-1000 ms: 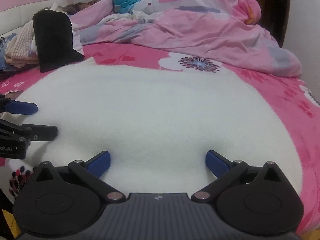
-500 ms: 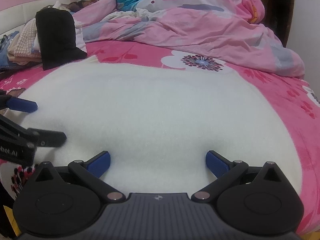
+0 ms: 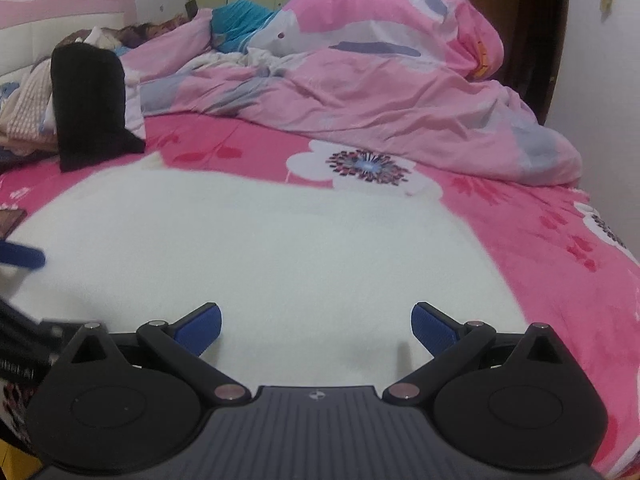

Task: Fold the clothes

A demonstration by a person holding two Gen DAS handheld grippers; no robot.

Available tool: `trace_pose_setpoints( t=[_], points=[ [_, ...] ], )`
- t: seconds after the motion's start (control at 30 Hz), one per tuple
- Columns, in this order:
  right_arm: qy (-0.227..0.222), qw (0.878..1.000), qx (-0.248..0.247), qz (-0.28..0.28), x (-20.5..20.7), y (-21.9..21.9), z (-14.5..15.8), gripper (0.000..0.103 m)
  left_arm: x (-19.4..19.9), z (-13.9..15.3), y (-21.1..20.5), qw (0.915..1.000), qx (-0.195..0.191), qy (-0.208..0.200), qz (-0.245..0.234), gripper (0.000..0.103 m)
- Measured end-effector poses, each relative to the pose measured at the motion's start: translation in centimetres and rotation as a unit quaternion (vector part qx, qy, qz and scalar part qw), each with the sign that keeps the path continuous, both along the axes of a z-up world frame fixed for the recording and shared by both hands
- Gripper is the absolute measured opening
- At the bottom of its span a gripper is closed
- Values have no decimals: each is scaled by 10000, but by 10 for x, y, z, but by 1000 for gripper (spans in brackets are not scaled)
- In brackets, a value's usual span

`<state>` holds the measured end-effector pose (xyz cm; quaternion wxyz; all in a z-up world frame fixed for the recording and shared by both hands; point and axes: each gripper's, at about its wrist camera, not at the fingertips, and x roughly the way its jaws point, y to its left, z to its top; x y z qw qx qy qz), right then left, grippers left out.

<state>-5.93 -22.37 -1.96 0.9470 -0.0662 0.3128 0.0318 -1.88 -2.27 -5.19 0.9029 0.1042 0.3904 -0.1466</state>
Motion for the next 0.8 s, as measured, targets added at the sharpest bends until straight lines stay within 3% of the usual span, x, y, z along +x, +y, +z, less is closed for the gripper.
trace_pose_setpoints(
  t=[0.23,0.53,0.8],
  points=[
    [-18,9999,-124,117,18,0,-17,95,1,0,-3,10000,74,29,59,103],
    [-23,9999,-43,94,22,-1,-30,96,0,-1,-7,9998,212,-14,64,103],
    [-32,10000,22,75,22,-2,-31,97,-9,10,1,9999,45,-89,128,103]
  ],
)
